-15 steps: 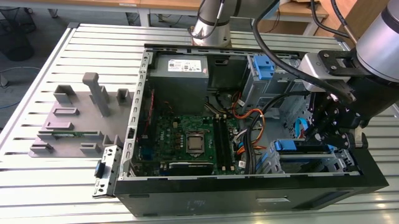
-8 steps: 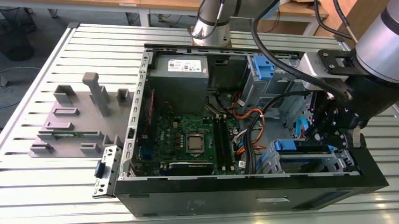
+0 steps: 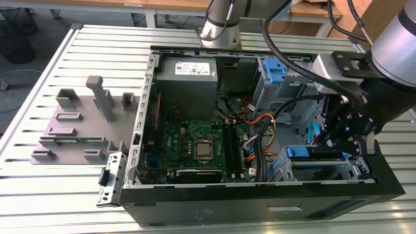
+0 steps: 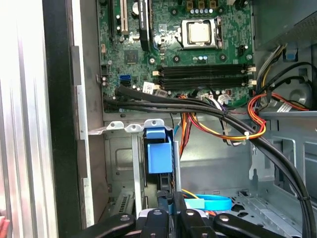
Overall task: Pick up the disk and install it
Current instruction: 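Insert the first disk wire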
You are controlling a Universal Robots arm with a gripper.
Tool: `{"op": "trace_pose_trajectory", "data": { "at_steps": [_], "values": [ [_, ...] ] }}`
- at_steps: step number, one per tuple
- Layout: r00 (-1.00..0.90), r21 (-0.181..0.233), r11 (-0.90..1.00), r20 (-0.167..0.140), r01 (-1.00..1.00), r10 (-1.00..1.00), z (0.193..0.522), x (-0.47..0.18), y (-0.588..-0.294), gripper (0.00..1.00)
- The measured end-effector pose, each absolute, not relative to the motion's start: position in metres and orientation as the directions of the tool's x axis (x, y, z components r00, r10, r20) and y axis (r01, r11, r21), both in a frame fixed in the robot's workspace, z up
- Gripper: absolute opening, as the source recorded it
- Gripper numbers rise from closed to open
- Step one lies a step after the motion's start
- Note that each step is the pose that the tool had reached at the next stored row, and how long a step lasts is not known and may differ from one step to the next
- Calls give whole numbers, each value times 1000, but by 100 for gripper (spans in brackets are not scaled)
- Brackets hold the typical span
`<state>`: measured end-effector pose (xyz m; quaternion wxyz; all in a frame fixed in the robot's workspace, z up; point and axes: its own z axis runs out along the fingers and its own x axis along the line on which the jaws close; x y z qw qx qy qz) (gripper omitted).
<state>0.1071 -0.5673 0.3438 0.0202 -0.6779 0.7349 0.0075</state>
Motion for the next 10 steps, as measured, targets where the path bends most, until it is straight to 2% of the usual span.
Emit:
{"op": "trace_pose_trajectory", "data": {
  "at_steps": [10],
  "values": [
    [-80,-16,81,-40,-997,-996,344,107,-566,16]
  ]
}}
